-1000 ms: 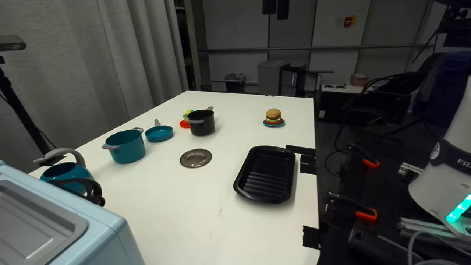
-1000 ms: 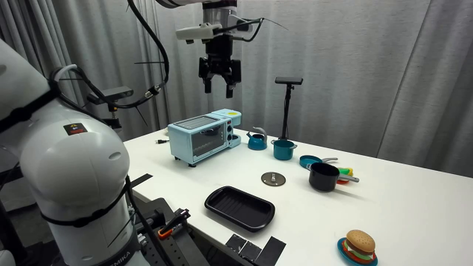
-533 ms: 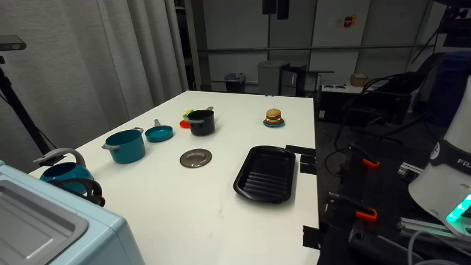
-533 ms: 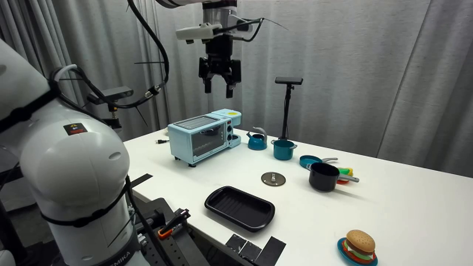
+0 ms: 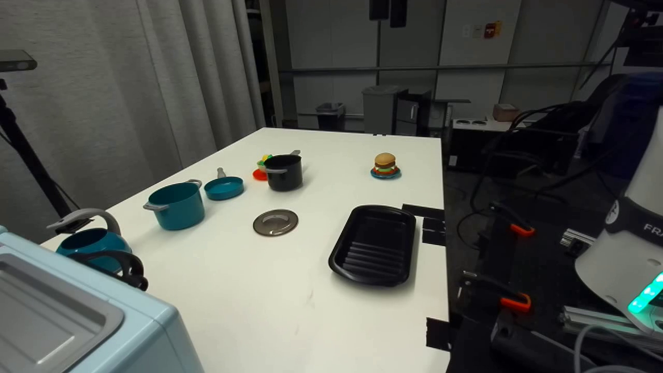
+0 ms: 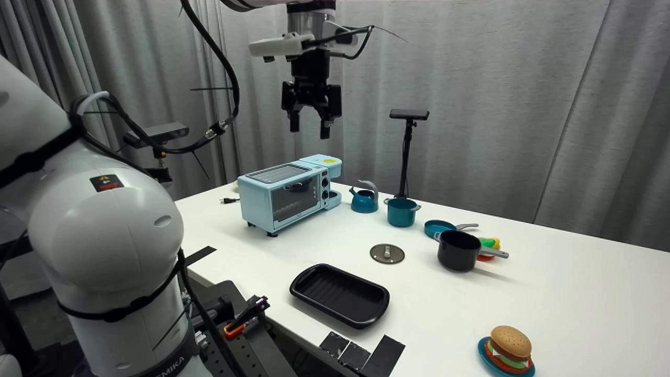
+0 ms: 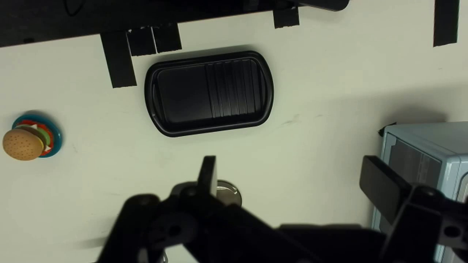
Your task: Put the lid on the blue pot
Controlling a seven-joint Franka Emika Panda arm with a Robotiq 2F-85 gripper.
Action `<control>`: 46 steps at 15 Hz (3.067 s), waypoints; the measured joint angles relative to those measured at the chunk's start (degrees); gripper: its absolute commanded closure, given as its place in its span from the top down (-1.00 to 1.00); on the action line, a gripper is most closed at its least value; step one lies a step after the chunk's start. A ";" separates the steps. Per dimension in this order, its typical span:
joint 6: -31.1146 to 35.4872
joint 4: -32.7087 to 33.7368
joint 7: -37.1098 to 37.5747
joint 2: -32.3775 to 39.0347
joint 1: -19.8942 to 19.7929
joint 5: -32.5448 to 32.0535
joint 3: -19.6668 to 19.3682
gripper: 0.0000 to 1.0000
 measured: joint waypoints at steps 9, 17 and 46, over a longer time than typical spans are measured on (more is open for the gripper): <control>16.82 1.34 5.28 17.75 -0.78 -6.18 5.96 1.00; 14.68 13.30 -2.63 27.44 -5.58 -13.92 0.97 1.00; 22.09 27.48 -14.39 51.05 -6.79 -10.20 0.11 1.00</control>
